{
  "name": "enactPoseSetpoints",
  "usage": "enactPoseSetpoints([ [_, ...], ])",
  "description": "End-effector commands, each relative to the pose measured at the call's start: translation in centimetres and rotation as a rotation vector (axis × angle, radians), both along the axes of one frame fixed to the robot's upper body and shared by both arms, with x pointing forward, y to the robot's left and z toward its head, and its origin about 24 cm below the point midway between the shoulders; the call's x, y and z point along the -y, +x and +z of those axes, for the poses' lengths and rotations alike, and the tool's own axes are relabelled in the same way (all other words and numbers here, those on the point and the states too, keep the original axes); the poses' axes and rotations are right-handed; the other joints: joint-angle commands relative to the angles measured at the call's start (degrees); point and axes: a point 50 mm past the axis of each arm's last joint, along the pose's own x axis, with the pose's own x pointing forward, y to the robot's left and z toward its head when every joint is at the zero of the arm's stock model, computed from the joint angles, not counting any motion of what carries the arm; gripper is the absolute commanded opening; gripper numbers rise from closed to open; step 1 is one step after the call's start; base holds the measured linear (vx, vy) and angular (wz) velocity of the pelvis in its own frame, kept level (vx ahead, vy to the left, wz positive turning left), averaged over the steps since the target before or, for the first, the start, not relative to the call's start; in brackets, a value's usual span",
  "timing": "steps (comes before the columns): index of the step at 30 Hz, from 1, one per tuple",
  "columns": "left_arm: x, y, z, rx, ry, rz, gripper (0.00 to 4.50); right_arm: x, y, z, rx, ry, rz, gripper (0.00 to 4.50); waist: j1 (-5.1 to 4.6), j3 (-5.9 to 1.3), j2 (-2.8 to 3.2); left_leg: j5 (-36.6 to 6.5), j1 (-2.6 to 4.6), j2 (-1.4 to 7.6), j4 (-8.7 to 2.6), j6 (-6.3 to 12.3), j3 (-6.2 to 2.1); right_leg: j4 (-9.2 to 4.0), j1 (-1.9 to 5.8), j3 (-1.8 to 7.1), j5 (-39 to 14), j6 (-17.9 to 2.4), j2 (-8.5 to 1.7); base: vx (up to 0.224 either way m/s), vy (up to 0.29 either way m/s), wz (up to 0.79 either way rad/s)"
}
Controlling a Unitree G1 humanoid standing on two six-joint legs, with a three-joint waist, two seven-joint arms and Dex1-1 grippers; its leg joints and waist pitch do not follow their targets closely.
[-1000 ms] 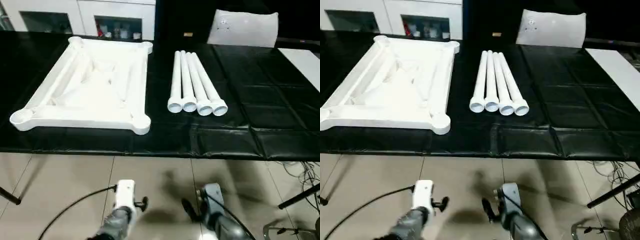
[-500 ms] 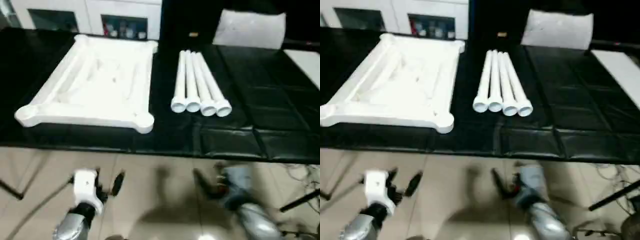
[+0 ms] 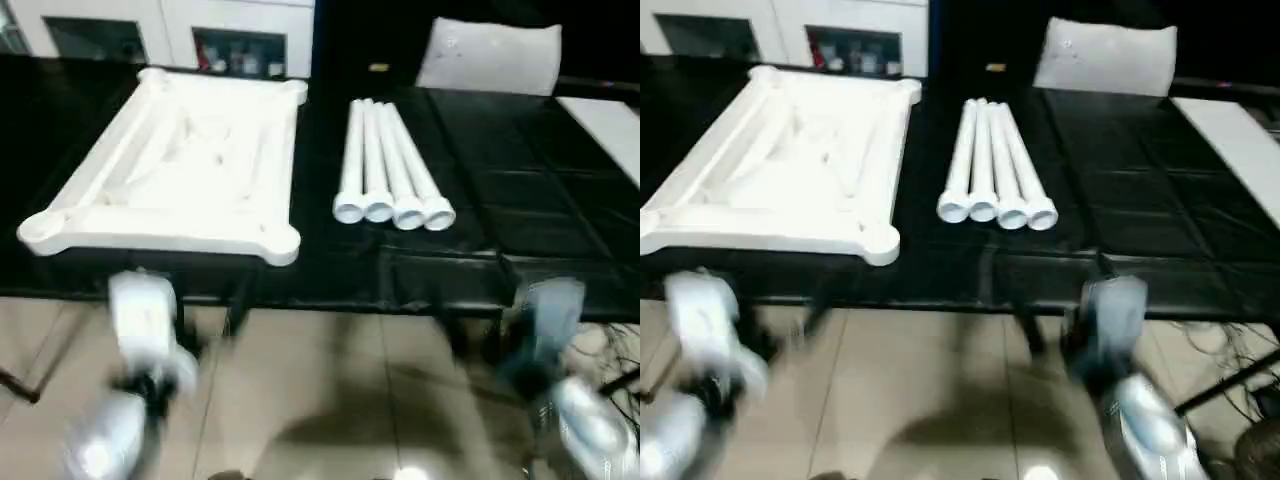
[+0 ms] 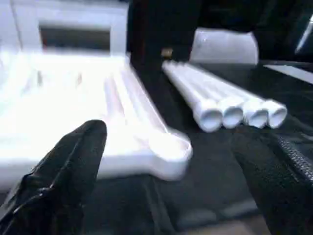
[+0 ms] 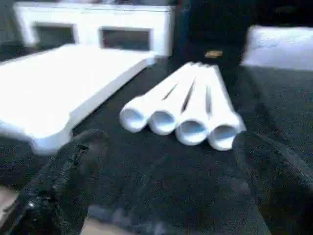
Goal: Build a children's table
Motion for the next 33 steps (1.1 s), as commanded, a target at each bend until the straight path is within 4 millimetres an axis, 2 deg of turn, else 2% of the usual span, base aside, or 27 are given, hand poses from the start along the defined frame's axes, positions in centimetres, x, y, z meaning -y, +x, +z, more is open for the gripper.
enactPoseSetpoints([
  [1,-1.6,1.6,1.0,0.031,0.043,0.059,4.45,0.0,1.5,1.3,0.018,-0.016,-0.051,4.50,-0.14,-1.96,0.97,-10.3,0.22,0.90,-4.54,-2.25,-1.38,-4.28,1.00,2.58,-6.5,-2.7,-2.61,0.000,0.000,0.00],
  [2,-1.7,2.0,1.5,0.048,0.040,0.075,4.45,0.0,1.8,1.4,0.021,-0.027,-0.056,4.50,-0.41,-2.51,1.06,-8.1,0.55,0.89,-4.07,-2.92,-1.37,-3.83,1.05,2.58,-2.8,-2.9,-2.62,0.000,0.000,0.00],
  [4,-1.9,2.4,2.0,0.044,0.033,0.088,4.45,-0.1,2.2,1.5,0.015,-0.080,-0.073,4.50,-0.34,-2.67,1.46,-3.9,0.17,0.92,-3.83,-3.35,-1.34,-3.15,1.37,2.47,5.7,-3.9,-2.59,0.000,0.000,0.00],
  [6,-2.1,2.6,2.6,0.040,0.059,0.098,4.45,-0.5,2.8,1.6,0.018,-0.141,-0.098,4.50,-0.37,-3.06,0.97,-1.5,0.04,0.59,-3.44,-3.35,-1.13,-2.67,1.82,2.43,11.4,-4.9,-2.38,0.000,0.000,0.00],
  [8,-1.8,2.6,2.6,0.018,0.093,0.105,4.45,-0.7,3.3,1.8,0.050,-0.186,-0.130,4.50,-0.32,-3.02,1.23,-0.8,0.09,0.52,-3.39,-3.50,-1.07,-2.61,1.71,2.33,11.8,-5.4,-2.39,0.000,0.000,0.00],
  [9,-1.2,2.1,2.2,-0.011,0.023,0.122,4.45,-1.8,3.2,1.0,-0.041,-0.128,-0.095,4.50,-0.43,-2.95,1.25,-1.7,0.08,0.57,-3.43,-3.57,-1.02,-2.58,1.88,2.43,10.9,-5.8,-2.42,0.000,0.000,0.00],
  [11,-0.3,1.6,2.0,-0.007,-0.014,0.127,4.45,-2.6,3.3,1.2,-0.074,-0.038,-0.054,4.50,-0.41,-2.86,0.40,-3.2,0.01,0.86,-3.59,-3.00,-1.04,-2.71,2.07,2.50,9.4,-6.7,-2.66,0.000,0.000,0.00],
  [13,-0.1,1.6,2.0,-0.010,-0.014,0.128,4.45,-2.8,3.4,1.3,-0.071,-0.006,-0.042,4.50,-0.17,-2.83,0.80,-4.2,0.00,0.97,-3.59,-2.31,-1.08,-2.81,1.83,2.51,7.2,-6.6,-2.80,0.000,0.000,0.00],
  [14,0.2,1.4,1.1,-0.030,0.001,0.121,4.45,-3.5,3.6,1.0,-0.066,-0.022,-0.007,4.50,-0.17,-2.73,0.72,-4.7,-0.03,0.95,-3.63,-2.29,-1.07,-2.93,1.78,2.51,5.5,-6.1,-2.73,0.000,0.000,0.00],
  [15,0.5,1.0,0.0,-0.055,0.053,0.107,4.45,-4.7,3.8,0.4,-0.062,-0.066,0.064,4.50,0.55,-2.33,-1.48,-4.7,-3.43,-0.44,-4.52,2.30,-3.15,-3.07,4.24,0.05,3.6,-4.2,-3.96,0.000,0.000,0.00],
  [16,0.5,0.9,-0.1,-0.061,0.081,0.103,4.45,-5.1,3.9,0.2,-0.063,-0.079,0.095,4.50,0.23,-2.53,0.63,-8.9,-2.88,-0.76,-4.59,5.77,-3.97,-4.47,4.24,-1.63,-4.3,-1.7,-4.70,-0.037,-0.013,0.32],
  [17,0.4,0.7,0.0,-0.073,0.048,0.121,4.45,-5.7,4.0,0.2,-0.055,-0.095,0.126,4.50,-0.07,-2.35,0.81,-11.0,-2.38,-0.77,-4.31,6.77,-4.49,-4.96,4.10,-1.84,-8.3,-2.1,-5.54,-0.037,-0.013,0.32],
  [18,0.3,0.6,0.0,-0.077,0.027,0.130,4.45,-5.8,4.1,0.2,-0.052,-0.096,0.126,4.50,-0.04,-2.06,1.09,-13.9,-2.85,-0.97,-4.25,7.27,-5.13,-6.15,5.22,-2.53,-16.8,-3.5,-6.13,-0.008,-0.022,0.58],
  [19,0.2,0.6,0.0,-0.079,0.015,0.145,4.45,-6.0,4.2,0.2,-0.054,-0.090,0.127,4.50,0.26,-1.74,1.50,-16.4,-2.33,-1.02,-4.24,6.69,-5.14,-6.93,5.08,-2.95,-22.0,-4.0,-6.33,0.001,-0.014,0.61],
  [20,0.0,0.6,-0.1,-0.088,0.023,0.152,4.45,-6.2,4.4,0.3,-0.048,-0.084,0.126,4.50,0.29,-1.04,1.12,-21.4,-1.94,-1.10,-4.02,5.82,-5.25,-8.34,5.57,-4.00,-31.8,-4.8,-6.69,0.001,-0.014,0.61],
  [21,-0.1,0.6,-0.2,-0.096,0.032,0.152,4.45,-6.3,4.5,0.4,-0.047,-0.076,0.123,4.50,0.47,-0.90,1.21,-22.5,-2.19,-1.20,-3.71,5.54,-5.20,-8.89,6.38,-4.49,-35.7,-5.0,-6.96,0.017,0.010,0.62],
  [22,-0.2,0.7,-0.3,-0.103,0.063,0.144,4.45,-6.6,4.5,0.5,-0.056,-0.059,0.124,4.50,1.26,-0.27,1.30,-24.8,-2.04,-1.45,-2.79,5.20,-4.76,-10.50,7.93,-6.10,-44.1,-3.9,-7.67,0.042,0.018,0.65],
  [23,-0.2,0.7,-0.3,-0.103,0.068,0.142,4.45,-6.7,4.5,0.5,-0.059,-0.060,0.126,4.50,1.44,-0.12,1.43,-25.5,-1.52,-1.52,-2.71,5.10,-4.61,-10.72,7.87,-6.54,-44.8,-4.0,-7.51,0.042,0.018,0.65],
  [25,-0.3,0.8,-0.2,-0.094,0.062,0.135,4.45,-6.8,4.4,0.4,-0.057,-0.055,0.128,4.50,1.85,-0.04,1.99,-25.8,-1.43,-1.31,-3.37,5.06,-4.83,-10.63,9.24,-7.07,-42.1,-4.5,-6.45,0.090,0.025,0.71],
  [26,-0.4,1.1,0.0,-0.088,0.057,0.136,4.45,-6.7,4.3,0.2,-0.054,-0.045,0.114,4.50,0.82,-0.86,3.57,-29.8,4.83,1.25,-4.28,2.15,-4.89,-8.85,5.63,-5.37,-35.3,-5.8,-3.88,0.111,0.024,0.70],
  [27,-0.4,1.2,0.0,-0.086,0.054,0.136,4.45,-6.7,4.2,0.2,-0.049,-0.033,0.118,4.50,0.26,0.18,2.99,-35.7,6.05,2.69,-5.49,0.60,-6.49,-6.86,4.09,-5.24,-31.6,-6.5,-2.58,0.158,0.004,0.47],
  [28,-0.4,1.3,0.0,-0.085,0.052,0.136,4.45,-6.7,4.1,0.2,-0.045,-0.025,0.121,4.50,-0.29,-0.80,3.25,-41.3,7.77,5.59,-8.58,0.18,-9.89,0.28,2.95,-3.09,-13.4,-4.6,-1.10,0.156,0.013,0.04],
  [29,-0.3,1.4,0.0,-0.086,0.055,0.135,4.45,-6.7,4.1,0.2,-0.040,-0.028,0.116,4.50,-0.27,-1.13,3.04,-39.4,7.92,5.45,-8.72,2.86,-10.43,1.07,2.58,-2.74,-10.3,-2.9,-1.09,0.156,0.013,0.04],
  [30,-0.3,1.6,0.0,-0.087,0.057,0.134,4.45,-6.5,4.1,0.2,-0.041,-0.033,0.099,4.50,-0.88,-1.34,2.49,-35.3,8.65,4.82,-8.05,8.24,-9.54,1.15,1.17,-1.93,-6.0,-1.6,-1.94,0.135,0.019,-0.06],
  [31,-0.2,1.7,-0.1,-0.087,0.046,0.122,4.45,-6.4,4.0,0.2,-0.044,-0.034,0.083,4.50,-1.09,-1.09,1.15,-30.9,6.64,2.05,-7.01,10.77,-6.53,-2.23,2.50,-0.44,-3.1,-2.3,-3.61,0.131,-0.020,0.13],
  [32,0.0,1.9,-0.1,-0.088,0.045,0.114,4.45,-6.2,3.9,0.2,-0.041,-0.035,0.064,4.50,-0.16,-0.78,-0.17,-28.3,4.27,-0.50,-5.31,10.46,-3.71,-5.19,4.53,1.80,-6.5,-3.3,-5.08,0.131,-0.020,0.13],
  [33,0.0,1.9,-0.1,-0.088,0.045,0.113,4.45,-6.2,3.9,0.2,-0.040,-0.036,0.062,4.50,1.22,-0.88,-0.53,-22.5,2.46,-3.85,-1.53,9.83,-1.58,-7.24,7.21,5.16,-10.8,-5.6,-6.02,0.205,-0.039,0.03],
])
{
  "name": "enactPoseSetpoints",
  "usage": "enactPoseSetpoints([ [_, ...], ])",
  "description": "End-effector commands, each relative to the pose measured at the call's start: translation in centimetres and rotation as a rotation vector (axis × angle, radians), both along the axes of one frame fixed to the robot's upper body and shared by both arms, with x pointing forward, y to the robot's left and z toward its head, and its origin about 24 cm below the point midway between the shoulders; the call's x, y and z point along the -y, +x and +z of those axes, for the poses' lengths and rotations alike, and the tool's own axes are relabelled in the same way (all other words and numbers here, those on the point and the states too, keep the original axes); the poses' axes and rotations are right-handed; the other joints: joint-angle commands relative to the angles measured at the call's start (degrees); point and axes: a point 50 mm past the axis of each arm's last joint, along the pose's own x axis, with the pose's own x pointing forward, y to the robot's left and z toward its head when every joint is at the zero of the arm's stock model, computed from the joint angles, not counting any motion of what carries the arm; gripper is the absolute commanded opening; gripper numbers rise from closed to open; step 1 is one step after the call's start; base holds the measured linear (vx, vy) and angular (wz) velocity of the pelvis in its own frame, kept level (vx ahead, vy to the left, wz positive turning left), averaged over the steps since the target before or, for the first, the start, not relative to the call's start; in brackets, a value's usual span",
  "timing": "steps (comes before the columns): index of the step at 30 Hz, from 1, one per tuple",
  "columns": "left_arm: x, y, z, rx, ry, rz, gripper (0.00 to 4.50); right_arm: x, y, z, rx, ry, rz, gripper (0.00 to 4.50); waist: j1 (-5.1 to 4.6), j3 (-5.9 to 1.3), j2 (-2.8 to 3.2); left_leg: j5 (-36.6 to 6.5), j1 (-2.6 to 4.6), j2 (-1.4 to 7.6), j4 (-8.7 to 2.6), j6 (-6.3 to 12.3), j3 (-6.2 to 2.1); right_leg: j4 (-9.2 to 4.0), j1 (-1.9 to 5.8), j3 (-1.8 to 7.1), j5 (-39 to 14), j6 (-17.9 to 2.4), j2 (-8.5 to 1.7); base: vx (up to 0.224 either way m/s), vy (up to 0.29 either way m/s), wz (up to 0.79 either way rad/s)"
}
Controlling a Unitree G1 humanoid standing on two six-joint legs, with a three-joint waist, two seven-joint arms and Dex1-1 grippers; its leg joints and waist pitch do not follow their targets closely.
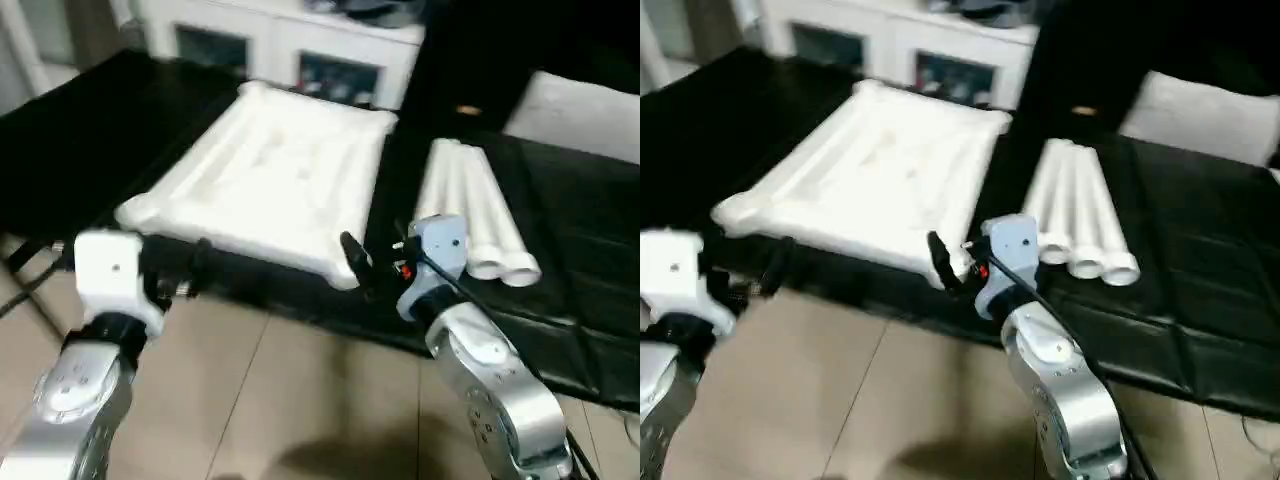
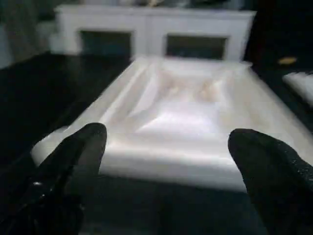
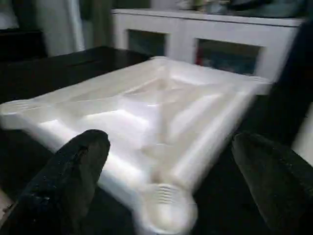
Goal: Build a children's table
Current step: Move to table
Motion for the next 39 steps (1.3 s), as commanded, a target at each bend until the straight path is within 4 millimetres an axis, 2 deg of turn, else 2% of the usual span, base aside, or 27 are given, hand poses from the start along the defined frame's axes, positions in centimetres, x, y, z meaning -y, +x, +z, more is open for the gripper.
enactPoseSetpoints([
  [1,0.5,0.2,-0.4,-0.018,-0.008,-0.029,4.45,0.8,0.0,0.6,0.030,-0.009,-0.056,4.50,2.73,-2.60,0.96,-2.3,-8.69,1.15,5.35,7.05,-2.37,-11.07,7.82,9.09,-18.5,-9.6,-11.85,0.215,-0.003,-0.13],
  [4,0.9,0.4,-0.5,-0.023,-0.013,-0.053,4.45,1.2,-0.2,0.6,0.030,-0.012,-0.089,4.50,1.92,-3.27,2.59,6.8,-9.21,1.89,1.14,6.85,-2.76,-9.12,6.34,3.46,-5.5,-11.9,-5.03,0.199,0.028,-0.04],
  [5,1.3,0.6,-0.6,-0.027,-0.012,-0.077,4.45,1.5,-0.5,0.6,0.026,-0.018,-0.114,4.50,0.92,-3.82,5.95,11.0,-4.57,2.29,-3.00,6.77,-2.86,-7.93,4.66,-1.69,-4.4,-8.4,-0.30,0.210,0.047,0.04],
  [6,1.3,0.6,-0.6,-0.027,-0.011,-0.078,4.45,1.6,-0.5,0.6,0.026,-0.018,-0.115,4.50,-0.96,-3.66,6.60,8.3,-1.79,3.81,-4.14,10.14,-6.25,-3.70,1.81,-3.12,-3.8,-5.4,2.66,0.251,0.054,0.08],
  [7,1.6,0.8,-0.6,-0.026,-0.026,-0.091,4.45,1.8,-0.8,0.5,0.021,-0.018,-0.130,4.50,-2.33,-5.25,6.97,1.8,6.84,8.65,-3.27,18.46,-11.68,3.22,-6.61,-1.99,-8.7,-0.5,2.14,0.245,0.037,0.06],
  [8,1.7,0.9,-0.6,-0.026,-0.035,-0.094,4.45,1.9,-0.8,0.5,0.017,-0.017,-0.134,4.50,-2.65,-5.46,7.49,9.6,5.74,8.55,-2.31,23.51,-12.31,5.99,-8.43,-1.51,-6.0,3.6,0.97,0.245,0.037,0.06],
  [11,2.1,1.3,-0.6,-0.022,-0.029,-0.107,4.45,2.2,-1.0,0.5,0.018,-0.037,-0.152,4.50,-3.16,-3.79,5.00,7.7,1.26,7.15,-5.25,22.98,-5.91,6.42,-10.04,-0.91,6.3,3.9,0.22,0.163,0.005,0.05],
  [13,2.4,1.4,-0.7,-0.026,-0.049,-0.120,4.45,2.4,-1.0,0.5,0.006,-0.038,-0.162,4.50,-2.86,-3.00,1.67,-8.3,-1.34,1.93,-4.27,17.42,-1.87,-2.88,-6.39,2.58,9.9,-1.3,-2.33,0.120,-0.074,-0.01],
  [14,2.5,1.5,-0.8,-0.026,-0.052,-0.123,4.45,2.5,-1.0,0.5,0.000,-0.037,-0.167,4.50,-1.43,-2.62,0.06,-17.1,1.96,-3.05,4.11,8.14,2.27,-10.55,-6.15,9.86,-27.3,-1.9,-2.70,0.115,-0.095,-0.01],
  [15,2.7,1.5,-0.9,-0.031,-0.055,-0.127,4.45,2.6,-1.0,0.5,-0.016,-0.031,-0.179,4.50,-0.18,-2.20,-0.64,-12.8,-1.30,-3.50,7.31,4.84,-0.76,-10.94,-0.42,15.55,-42.6,-10.2,-6.29,0.141,-0.097,-0.33],
  [19,2.9,1.5,-1.1,-0.030,-0.048,-0.118,4.45,2.8,-1.1,0.5,-0.026,-0.042,-0.180,4.50,2.44,-1.62,2.03,-2.6,-3.73,-3.84,5.39,-3.60,-5.12,-8.81,0.52,20.71,-15.2,-12.0,2.47,0.145,-0.036,-0.52],
  [20,3.0,1.5,-1.2,-0.031,-0.051,-0.121,4.45,2.9,-1.2,0.5,-0.027,-0.044,-0.183,4.50,2.38,-2.51,2.92,1.2,-3.81,-3.51,2.89,-4.47,-5.47,-7.70,0.47,19.99,-7.4,-8.4,5.03,0.130,0.021,-0.45],
  [21,3.0,1.5,-1.3,-0.045,-0.046,-0.127,4.45,2.9,-1.3,0.4,-0.031,-0.055,-0.185,4.50,1.09,-2.76,5.33,5.8,-0.95,-0.70,-2.11,-4.06,-6.44,-5.17,-3.41,15.29,0.0,0.0,8.36,0.119,0.094,-0.57],
  [22,2.9,1.6,-1.2,-0.040,-0.031,-0.124,4.45,3.0,-1.3,0.4,-0.033,-0.067,-0.182,4.50,0.37,-2.96,7.02,11.1,2.32,4.67,-2.56,-2.51,-8.18,0.99,-9.49,10.67,0.3,4.0,7.07,0.121,0.092,-0.42],
  [23,2.8,1.7,-1.2,-0.042,-0.045,-0.114,4.45,3.0,-1.3,0.4,-0.032,-0.078,-0.177,4.50,-0.10,-4.88,5.37,20.6,4.76,9.35,-0.99,0.80,-6.13,2.56,-11.61,6.81,2.9,3.4,1.58,0.121,0.092,-0.42],
  [24,2.7,1.9,-1.2,-0.043,-0.062,-0.105,4.45,3.0,-1.3,0.4,-0.032,-0.089,-0.174,4.50,-0.99,-4.91,4.53,34.8,3.53,5.89,0.40,2.35,-3.00,0.81,-12.07,5.45,16.1,-0.3,-0.59,0.106,0.078,-0.46],
  [25,2.7,1.9,-1.2,-0.043,-0.062,-0.105,4.45,3.0,-1.3,0.4,-0.032,-0.089,-0.174,4.50,-1.18,-4.91,2.98,34.7,2.77,2.18,1.52,3.03,0.08,-0.83,-11.81,5.08,21.3,-2.1,-0.26,0.106,0.090,-0.64],
  [26,2.7,1.9,-1.2,-0.040,-0.056,-0.103,4.45,3.0,-1.3,0.4,-0.033,-0.091,-0.176,4.50,0.50,-5.62,0.47,14.5,-3.90,-4.65,8.35,3.65,1.23,-4.26,-3.68,14.82,28.1,-7.1,-5.70,0.106,0.090,-0.64],
  [27,2.6,2.1,-1.2,-0.035,-0.014,-0.086,4.45,3.0,-1.3,0.4,-0.040,-0.092,-0.182,4.50,4.30,-6.50,0.82,-5.2,-7.86,-1.96,13.05,0.82,-4.49,-5.82,-1.33,21.99,39.2,-11.9,-12.78,0.074,0.134,-0.49],
  [28,2.5,2.2,-1.2,-0.039,0.007,-0.080,4.45,3.2,-1.2,0.4,-0.043,-0.102,-0.194,4.50,2.03,-5.46,-0.38,-5.5,-9.62,-2.00,12.32,-0.31,-6.37,-4.42,-0.95,19.77,44.8,-13.2,-11.12,-0.004,0.101,-0.59],
  [29,2.4,2.2,-1.2,-0.046,0.012,-0.071,4.45,3.2,-1.1,0.3,-0.051,-0.102,-0.196,4.50,1.04,-4.95,-0.22,1.3,-8.44,-2.93,8.35,-3.04,-7.46,-3.15,-1.25,11.01,48.7,-14.0,-7.44,-0.004,0.101,-0.59],
  [30,2.4,2.3,-1.2,-0.043,-0.005,-0.068,4.45,3.2,-1.1,0.3,-0.062,-0.097,-0.189,4.50,-0.49,-3.63,1.68,5.2,-3.29,-2.85,2.94,-3.88,-7.22,-6.98,-5.71,6.78,30.0,-13.5,-1.20,-0.096,-0.009,-0.26],
  [31,2.4,2.3,-1.1,-0.043,-0.019,-0.070,4.45,3.1,-1.1,0.2,-0.074,-0.093,-0.179,4.50,-0.73,-3.77,4.16,3.9,-2.13,-1.50,-0.16,-4.92,-7.60,-6.70,-5.18,6.35,17.7,-12.9,0.57,-0.117,0.083,0.18],
  [32,2.4,2.3,-1.1,-0.044,-0.025,-0.070,4.45,3.1,-1.1,0.2,-0.077,-0.094,-0.173,4.50,-4.22,-3.47,6.75,-2.6,-3.27,6.78,-5.89,-7.88,-11.06,-1.40,-6.04,3.44,6.4,-7.4,3.60,-0.117,0.083,0.18],
  [35,2.7,2.1,-1.2,-0.064,-0.034,-0.104,4.45,2.9,-0.9,0.4,-0.074,-0.107,-0.117,4.50,-4.92,-2.83,7.20,-15.2,-2.56,8.46,-6.64,-1.94,-12.34,0.01,-6.07,1.28,1.8,-3.2,0.41,-0.072,0.093,0.16],
  [37,3.0,1.9,-1.1,-0.072,-0.045,-0.151,4.45,2.9,-0.8,0.6,-0.059,-0.114,-0.089,4.50,-4.57,-3.57,5.64,-4.6,-4.15,4.36,-3.51,3.94,-9.63,-3.74,-3.69,2.09,7.2,-6.4,-2.06,-0.078,-0.002,0.00],
  [39,3.4,1.6,-1.1,-0.094,-0.038,-0.217,4.45,2.9,-0.6,0.8,-0.042,-0.127,-0.045,4.50,-2.98,-2.70,3.23,-9.6,-5.71,1.26,-2.93,0.26,-5.16,-6.97,-2.95,3.96,-8.4,-8.8,-4.32,-0.101,-0.037,0.04],
])
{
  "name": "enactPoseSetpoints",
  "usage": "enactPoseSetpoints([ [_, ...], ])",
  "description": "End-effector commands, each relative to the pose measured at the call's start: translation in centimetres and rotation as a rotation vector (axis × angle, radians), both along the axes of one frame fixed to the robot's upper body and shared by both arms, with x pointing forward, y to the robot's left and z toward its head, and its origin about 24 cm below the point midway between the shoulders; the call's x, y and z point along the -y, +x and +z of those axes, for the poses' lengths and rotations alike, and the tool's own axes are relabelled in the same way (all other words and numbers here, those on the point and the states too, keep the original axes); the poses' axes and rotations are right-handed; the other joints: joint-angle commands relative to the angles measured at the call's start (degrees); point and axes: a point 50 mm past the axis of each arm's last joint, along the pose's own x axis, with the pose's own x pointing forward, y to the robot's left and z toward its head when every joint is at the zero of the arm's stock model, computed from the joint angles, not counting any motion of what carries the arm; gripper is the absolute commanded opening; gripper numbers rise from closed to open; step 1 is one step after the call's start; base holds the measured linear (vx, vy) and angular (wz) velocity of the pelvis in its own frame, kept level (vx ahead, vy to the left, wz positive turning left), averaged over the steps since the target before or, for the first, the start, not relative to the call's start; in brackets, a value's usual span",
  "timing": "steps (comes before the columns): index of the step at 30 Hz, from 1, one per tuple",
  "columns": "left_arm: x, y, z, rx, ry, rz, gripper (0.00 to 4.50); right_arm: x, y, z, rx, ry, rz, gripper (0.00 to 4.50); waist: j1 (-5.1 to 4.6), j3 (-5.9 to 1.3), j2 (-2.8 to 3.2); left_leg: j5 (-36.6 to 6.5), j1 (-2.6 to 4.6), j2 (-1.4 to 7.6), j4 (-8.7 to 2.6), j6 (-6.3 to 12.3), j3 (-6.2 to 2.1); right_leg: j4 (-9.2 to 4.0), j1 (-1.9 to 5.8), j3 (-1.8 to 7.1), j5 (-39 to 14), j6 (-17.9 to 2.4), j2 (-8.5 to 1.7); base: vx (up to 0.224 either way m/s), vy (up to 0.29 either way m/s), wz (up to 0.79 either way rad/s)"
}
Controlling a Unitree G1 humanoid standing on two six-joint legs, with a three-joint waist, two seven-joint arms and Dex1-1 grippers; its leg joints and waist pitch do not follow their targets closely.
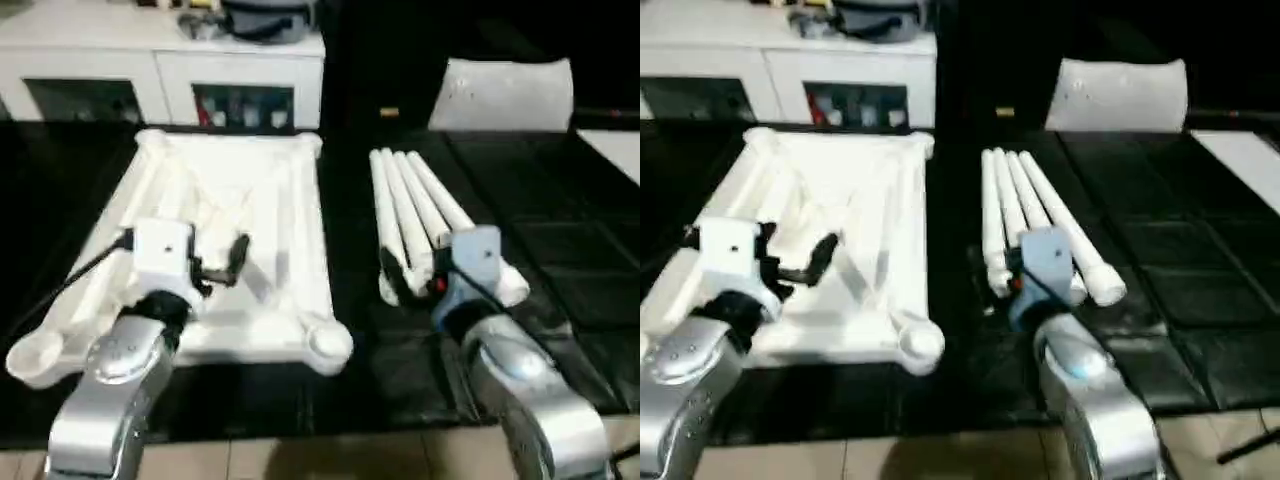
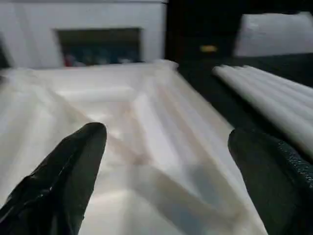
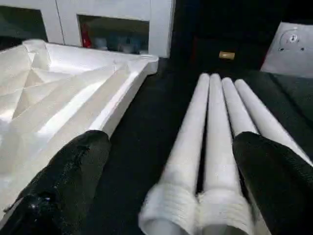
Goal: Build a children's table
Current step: Move to table, then move table base
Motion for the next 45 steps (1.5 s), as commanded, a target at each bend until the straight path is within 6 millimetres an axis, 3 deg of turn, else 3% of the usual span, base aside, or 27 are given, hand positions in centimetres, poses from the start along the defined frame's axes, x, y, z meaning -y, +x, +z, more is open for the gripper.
enactPoseSetpoints([
  [1,0.8,-0.3,0.4,-0.011,0.009,-0.102,4.45,0.1,0.2,0.6,0.024,0.002,0.049,4.50,0.80,-1.65,-0.85,-12.6,-0.06,2.30,-5.40,0.50,1.08,-5.82,1.36,3.11,-22.7,-7.2,-5.82,-0.098,-0.056,0.04],
  [2,1.1,-0.4,0.3,-0.029,0.022,-0.158,4.45,0.1,0.2,0.7,0.020,0.005,0.090,4.50,0.72,-1.66,-1.11,-13.3,0.31,2.48,-5.56,0.25,1.60,-6.40,0.50,3.18,-32.5,-5.0,-5.58,-0.098,-0.056,0.04],
  [3,1.3,-0.6,0.2,-0.042,0.036,-0.216,4.45,0.1,0.2,0.8,0.012,-0.004,0.137,4.50,0.76,-1.59,-0.84,-13.5,0.21,2.83,-5.85,-0.02,1.90,-6.69,-0.09,3.06,-36.5,-3.2,-5.26,-0.061,-0.064,0.03],
  [5,1.6,-0.8,0.0,-0.073,0.065,-0.320,4.45,0.0,0.0,0.8,-0.011,-0.027,0.230,4.50,0.57,-1.55,-0.42,-13.8,-0.32,3.53,-6.45,-0.84,1.96,-6.06,-0.36,2.70,-33.2,-2.8,-4.64,-0.054,-0.041,-0.01],
  [7,1.7,-1.2,-0.3,-0.089,0.120,-0.409,4.45,0.0,-0.2,0.7,-0.029,-0.042,0.297,4.50,0.73,-1.62,0.03,-14.1,-0.21,3.98,-6.68,-1.24,1.99,-5.57,-0.48,2.58,-27.7,-3.8,-4.40,0.000,0.000,0.00],
  [8,1.6,-1.5,-0.6,-0.105,0.161,-0.485,4.30,0.1,-0.5,0.5,-0.051,-0.056,0.358,4.50,1.05,-1.87,0.00,-12.9,-0.15,4.18,-6.63,-0.86,2.06,-5.16,-0.35,2.62,-23.4,-4.7,-4.36,0.000,0.000,0.00],
  [9,1.5,-1.7,-0.7,-0.109,0.186,-0.550,4.30,0.2,-0.8,0.4,-0.070,-0.065,0.411,4.50,1.11,-1.86,0.40,-12.3,-0.32,4.33,-6.91,-0.82,2.15,-4.71,-0.07,2.63,-19.2,-5.9,-4.32,0.000,0.000,0.00],
  [10,1.3,-1.8,-0.8,-0.121,0.194,-0.604,4.30,0.4,-1.1,0.3,-0.086,-0.075,0.453,4.50,1.13,-1.83,0.29,-12.6,-0.57,4.27,-7.03,-0.52,2.15,-4.65,0.13,2.54,-17.7,-6.3,-4.25,0.000,0.000,0.00],
  [11,1.2,-1.9,-0.8,-0.140,0.197,-0.657,4.19,0.5,-1.4,0.2,-0.100,-0.083,0.487,4.50,1.21,-1.94,0.23,-12.9,-0.36,4.45,-7.00,-0.66,2.35,-4.30,0.12,2.55,-14.9,-7.1,-4.13,0.000,0.000,0.00],
  [14,0.8,-2.1,-0.8,-0.202,0.224,-0.809,3.82,0.7,-1.8,0.2,-0.127,-0.090,0.575,4.50,1.52,-2.08,0.15,-9.0,-0.22,4.47,-6.86,0.39,2.91,-3.69,0.40,2.58,-7.4,-9.6,-4.28,0.000,0.000,0.00],
  [16,0.4,-1.9,-1.0,-0.254,0.253,-0.892,3.67,0.7,-2.0,0.3,-0.134,-0.109,0.636,4.50,1.71,-2.23,-0.09,-7.4,-0.14,4.40,-6.70,0.85,3.21,-3.38,0.51,2.59,-5.7,-10.2,-4.21,0.000,0.000,0.00],
  [18,0.1,-1.5,-1.1,-0.276,0.282,-0.935,3.58,0.7,-2.2,0.3,-0.148,-0.114,0.673,4.50,1.98,-2.22,-0.02,-5.9,0.07,4.48,-6.52,1.19,3.48,-3.29,0.49,2.75,-4.5,-11.0,-4.45,0.000,0.000,0.00],
  [19,0.1,-1.4,-1.2,-0.280,0.286,-0.942,3.49,0.7,-2.2,0.3,-0.150,-0.114,0.681,4.50,2.06,-2.17,-0.47,-5.8,0.09,4.46,-6.52,1.41,3.61,-3.46,0.48,2.76,-4.7,-11.0,-4.39,0.000,0.000,0.00],
  [20,-0.1,-1.0,-1.3,-0.295,0.313,-0.976,3.34,0.6,-2.5,0.3,-0.163,-0.114,0.716,4.50,2.31,-2.20,-0.27,-5.4,0.22,4.54,-6.48,1.48,3.69,-3.32,0.48,2.83,-4.4,-11.4,-4.52,0.000,0.000,0.00],
  [27,0.3,0.4,-2.4,-0.312,0.390,-1.051,2.86,0.6,-3.3,-0.1,-0.200,-0.134,0.773,4.50,2.47,-1.93,-0.26,-9.3,0.40,4.86,-6.83,0.22,3.88,-3.86,0.23,2.98,-11.1,-10.4,-4.70,0.000,0.000,0.00],
  [33,0.6,1.8,-3.3,-0.297,0.429,-1.050,2.27,0.5,-3.4,-0.2,-0.199,-0.138,0.774,4.50,2.53,-2.19,-0.28,-8.7,0.36,4.97,-6.74,-0.40,4.03,-3.73,0.34,3.00,-10.0,-10.6,-4.79,0.000,0.000,0.00],
  [34,0.5,2.0,-3.4,-0.299,0.441,-1.052,2.17,0.5,-3.5,-0.2,-0.200,-0.139,0.775,4.50,2.62,-2.32,0.08,-7.8,0.36,4.99,-6.65,-0.41,4.03,-3.54,0.37,3.00,-8.7,-10.8,-4.80,0.000,0.000,0.00],
  [36,0.4,2.2,-3.6,-0.306,0.449,-1.054,2.10,0.5,-3.5,-0.2,-0.202,-0.140,0.777,4.50,2.61,-2.45,-0.13,-6.6,0.35,5.02,-6.53,-0.22,4.16,-3.39,0.47,2.98,-5.9,-11.2,-4.74,0.000,0.000,0.00],
  [37,0.3,2.4,-3.8,-0.317,0.456,-1.060,2.04,0.4,-3.6,-0.3,-0.204,-0.140,0.780,4.50,2.67,-2.41,0.25,-6.6,0.36,5.06,-6.58,-0.29,4.10,-3.31,0.45,2.96,-5.6,-11.5,-4.77,0.000,0.000,0.00],
  [38,0.1,2.6,-4.0,-0.329,0.467,-1.068,1.95,0.4,-3.7,-0.3,-0.209,-0.142,0.781,4.50,2.60,-2.41,0.12,-6.6,0.37,5.05,-6.58,-0.23,4.16,-3.36,0.46,2.92,-5.1,-11.6,-4.68,0.000,0.000,0.00],
  [45,-0.2,2.9,-4.4,-0.340,0.495,-1.086,1.37,0.5,-4.0,-0.5,-0.225,-0.142,0.790,4.50,2.66,-2.28,0.29,-8.6,0.53,5.25,-6.72,-0.59,4.30,-3.47,0.45,3.00,-6.3,-12.3,-4.81,0.000,0.000,0.00],
])
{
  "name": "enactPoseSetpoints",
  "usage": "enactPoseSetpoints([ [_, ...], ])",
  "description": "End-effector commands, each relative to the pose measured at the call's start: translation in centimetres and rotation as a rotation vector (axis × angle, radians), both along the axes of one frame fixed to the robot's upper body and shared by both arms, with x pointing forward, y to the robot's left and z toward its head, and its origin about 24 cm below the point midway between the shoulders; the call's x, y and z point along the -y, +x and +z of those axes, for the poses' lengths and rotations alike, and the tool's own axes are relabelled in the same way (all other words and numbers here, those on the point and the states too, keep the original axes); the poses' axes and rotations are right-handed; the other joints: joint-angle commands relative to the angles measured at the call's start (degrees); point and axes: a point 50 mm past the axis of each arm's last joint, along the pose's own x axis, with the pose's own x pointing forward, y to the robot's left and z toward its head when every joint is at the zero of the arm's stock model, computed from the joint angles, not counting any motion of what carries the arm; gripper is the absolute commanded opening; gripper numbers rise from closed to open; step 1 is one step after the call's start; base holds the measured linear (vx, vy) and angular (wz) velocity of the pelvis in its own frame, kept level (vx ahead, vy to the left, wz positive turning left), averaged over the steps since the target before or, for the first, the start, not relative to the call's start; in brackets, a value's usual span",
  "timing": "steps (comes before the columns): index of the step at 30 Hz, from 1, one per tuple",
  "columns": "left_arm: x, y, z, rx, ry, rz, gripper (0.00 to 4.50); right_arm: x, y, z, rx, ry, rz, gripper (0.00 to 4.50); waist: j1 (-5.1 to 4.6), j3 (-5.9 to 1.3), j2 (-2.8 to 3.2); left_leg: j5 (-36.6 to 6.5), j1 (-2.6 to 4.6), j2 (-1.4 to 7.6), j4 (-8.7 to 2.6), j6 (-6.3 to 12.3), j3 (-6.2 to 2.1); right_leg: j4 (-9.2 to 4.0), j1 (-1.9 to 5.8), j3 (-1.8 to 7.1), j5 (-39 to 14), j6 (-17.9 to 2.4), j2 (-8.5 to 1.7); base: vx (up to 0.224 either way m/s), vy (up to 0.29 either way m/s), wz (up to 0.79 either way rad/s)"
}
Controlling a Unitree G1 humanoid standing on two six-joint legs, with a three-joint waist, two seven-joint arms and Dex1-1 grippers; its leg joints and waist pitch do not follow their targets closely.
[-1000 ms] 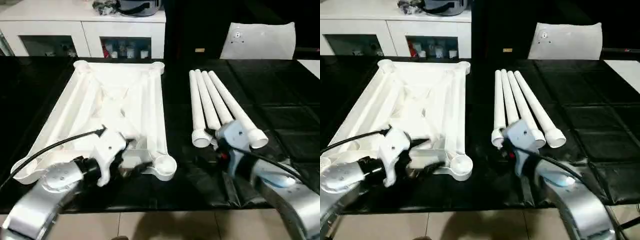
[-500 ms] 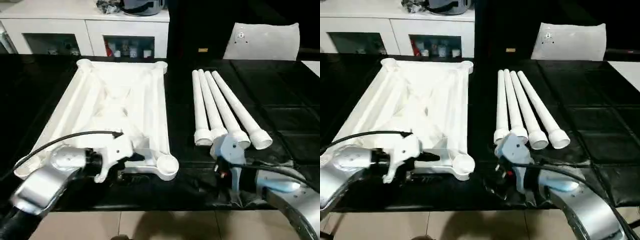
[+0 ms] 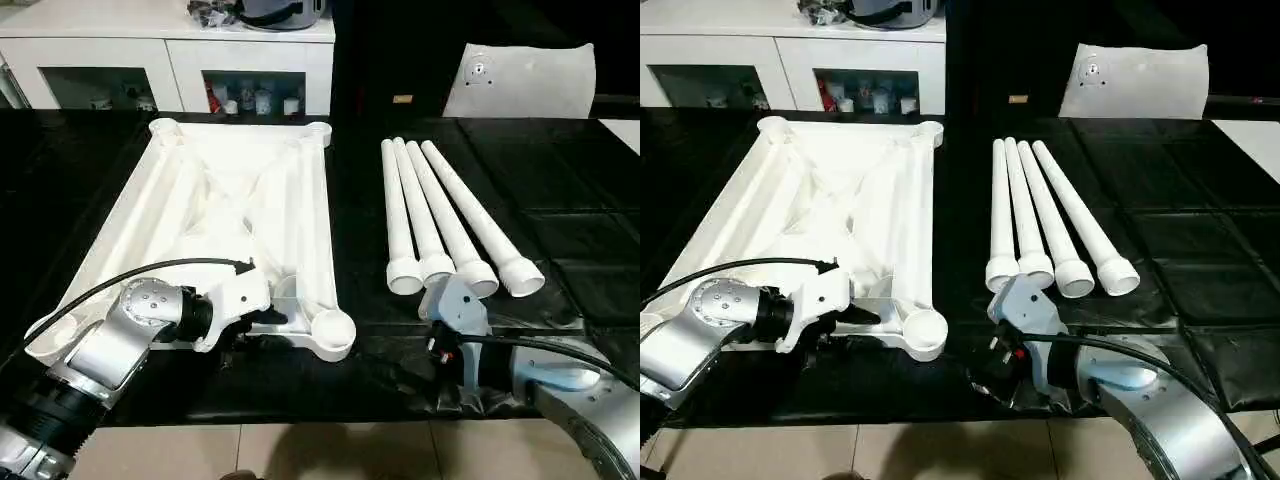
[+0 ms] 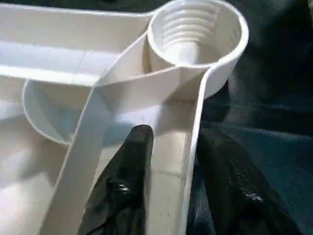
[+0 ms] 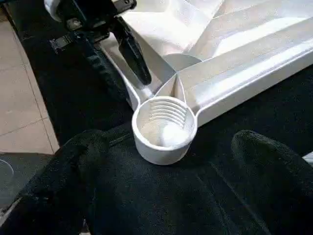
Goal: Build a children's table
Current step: Move table base
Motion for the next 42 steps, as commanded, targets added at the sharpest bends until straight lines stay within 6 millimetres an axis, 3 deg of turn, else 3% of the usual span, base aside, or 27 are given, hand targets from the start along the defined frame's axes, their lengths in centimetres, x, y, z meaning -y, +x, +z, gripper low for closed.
enactPoseSetpoints([
  [1,0.1,0.3,0.1,0.015,0.012,-0.020,1.29,-0.1,-0.3,0.2,-0.003,-0.003,0.024,4.50,0.17,-2.88,0.76,-10.9,0.53,3.22,-5.15,-0.56,-0.67,-4.21,2.24,2.35,-7.3,-11.9,-4.13,0.000,0.000,0.00],
  [7,0.2,0.5,0.0,0.010,0.005,-0.030,0.89,-0.2,-0.4,0.1,-0.010,-0.003,0.031,4.50,0.16,-2.75,0.64,-12.1,0.62,3.36,-5.28,-0.81,-0.56,-4.40,2.08,2.41,-9.2,-12.0,-4.19,0.000,0.000,0.00],
  [18,0.0,0.8,-0.4,-0.006,-0.039,0.063,0.08,-0.1,-0.3,0.1,0.003,-0.007,0.017,4.50,0.13,-2.80,0.40,-10.3,0.39,3.37,-5.22,-0.43,-0.41,-4.19,2.26,2.36,-7.0,-12.3,-4.18,0.000,0.000,0.00],
  [24,0.0,1.5,-0.4,0.023,-0.030,0.115,0.03,0.0,0.4,0.2,0.037,-0.022,-0.022,4.50,-0.23,-2.76,0.38,-11.0,0.39,3.23,-5.07,-0.36,-0.34,-4.61,2.11,2.49,-10.9,-11.4,-4.21,0.000,0.000,0.00],
  [31,0.0,1.9,-0.5,0.038,-0.015,0.150,0.03,0.2,0.7,0.2,0.049,-0.024,-0.049,4.50,-0.21,-2.78,0.32,-10.1,0.35,3.38,-5.14,-0.21,-0.33,-4.54,2.09,2.47,-9.6,-11.6,-4.11,0.000,0.000,0.00],
  [37,-0.3,2.4,-0.7,0.065,0.008,0.206,0.03,-0.1,1.1,0.3,0.058,-0.009,-0.073,4.50,-0.29,-2.66,0.23,-11.5,0.37,3.32,-5.21,-0.55,-0.36,-4.80,1.99,2.51,-12.9,-10.9,-4.20,0.000,0.000,0.00],
  [42,0.2,2.3,-0.3,0.063,-0.045,0.214,0.03,-0.1,1.3,0.4,0.059,0.005,-0.087,4.50,-0.34,-2.84,0.14,-9.2,0.16,3.27,-5.11,-0.11,-0.35,-4.49,2.13,2.43,-9.5,-11.3,-4.12,0.000,0.000,0.00],
])
